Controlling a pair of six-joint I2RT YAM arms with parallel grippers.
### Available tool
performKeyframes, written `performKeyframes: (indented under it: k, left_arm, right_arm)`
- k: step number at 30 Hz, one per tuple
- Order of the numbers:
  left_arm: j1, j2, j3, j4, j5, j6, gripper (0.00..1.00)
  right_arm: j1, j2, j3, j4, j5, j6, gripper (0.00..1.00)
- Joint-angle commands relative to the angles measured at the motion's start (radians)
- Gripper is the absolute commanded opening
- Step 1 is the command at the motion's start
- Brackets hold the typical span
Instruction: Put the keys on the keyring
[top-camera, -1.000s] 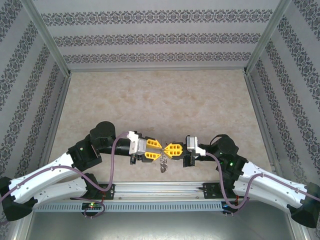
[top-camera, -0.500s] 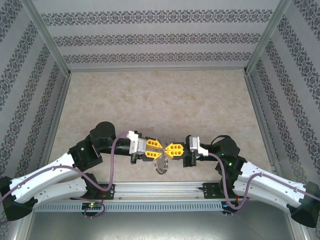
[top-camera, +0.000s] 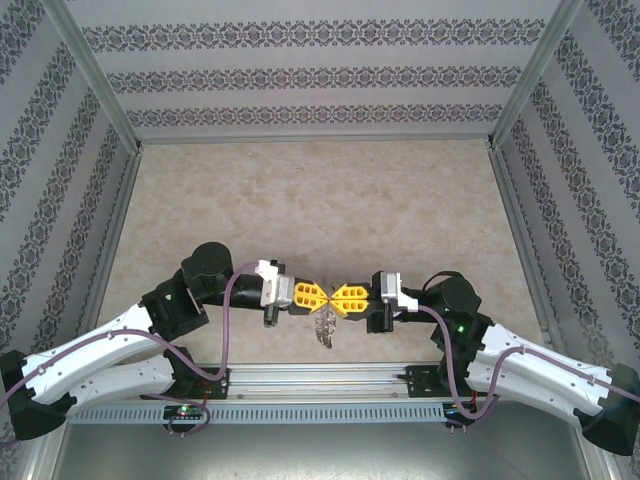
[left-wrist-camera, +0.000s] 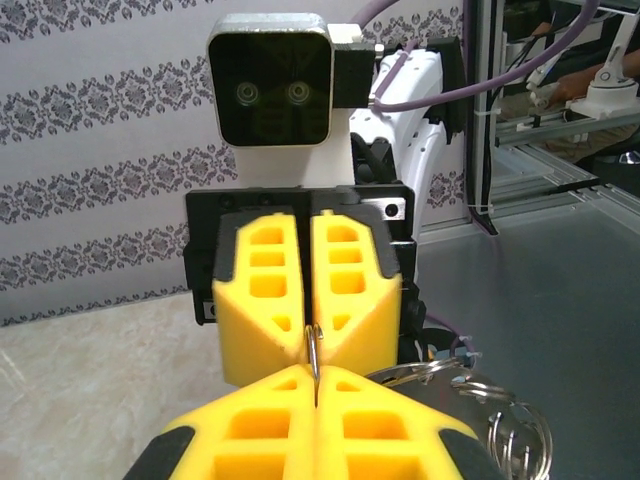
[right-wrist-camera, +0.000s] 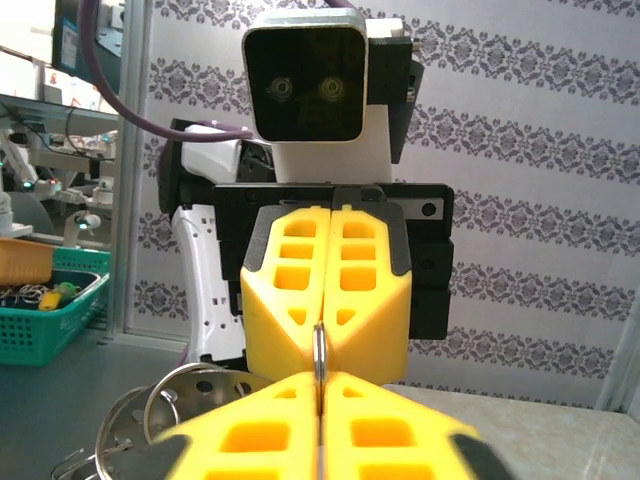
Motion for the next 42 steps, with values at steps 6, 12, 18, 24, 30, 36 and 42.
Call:
performKeyframes:
  k: [6,12,18,24,30,36,42]
  left_arm:
    - [-0.013,-0.001,0.076,-0.21,-0.042,0.108,0.0]
    - [-0.013,0.028,0.138,-0.352,-0.066,0.167,0.0]
    - [-0.016,0.049,0.167,-0.409,-0.081,0.19,0.0]
    - [-0.016,0.064,0.169,-0.422,-0.099,0.203,0.0]
    - [-0.017,0.081,0.161,-0.421,-0.106,0.205,0.0]
    - [-0.018,0.085,0.163,-0.422,-0.107,0.209,0.0]
    - [-0.018,0.096,0.171,-0.437,-0.103,0.212,0.0]
  right_arm:
    - [0.006,-0.137,0.059,-0.357,0.137,-0.128,0.34]
    - [0.006,-0.155,0.084,-0.46,0.154,-0.167,0.33]
    - [0.006,-0.103,0.103,-0.462,0.11,-0.173,0.32]
    - [0.006,-0.077,0.111,-0.429,0.077,-0.16,0.3]
    - [0.006,-0.049,0.114,-0.423,0.059,-0.156,0.28]
    - [0.006,-0.023,0.125,-0.439,0.032,-0.161,0.28]
    - [0.006,-0.007,0.123,-0.432,0.043,-0.163,0.24]
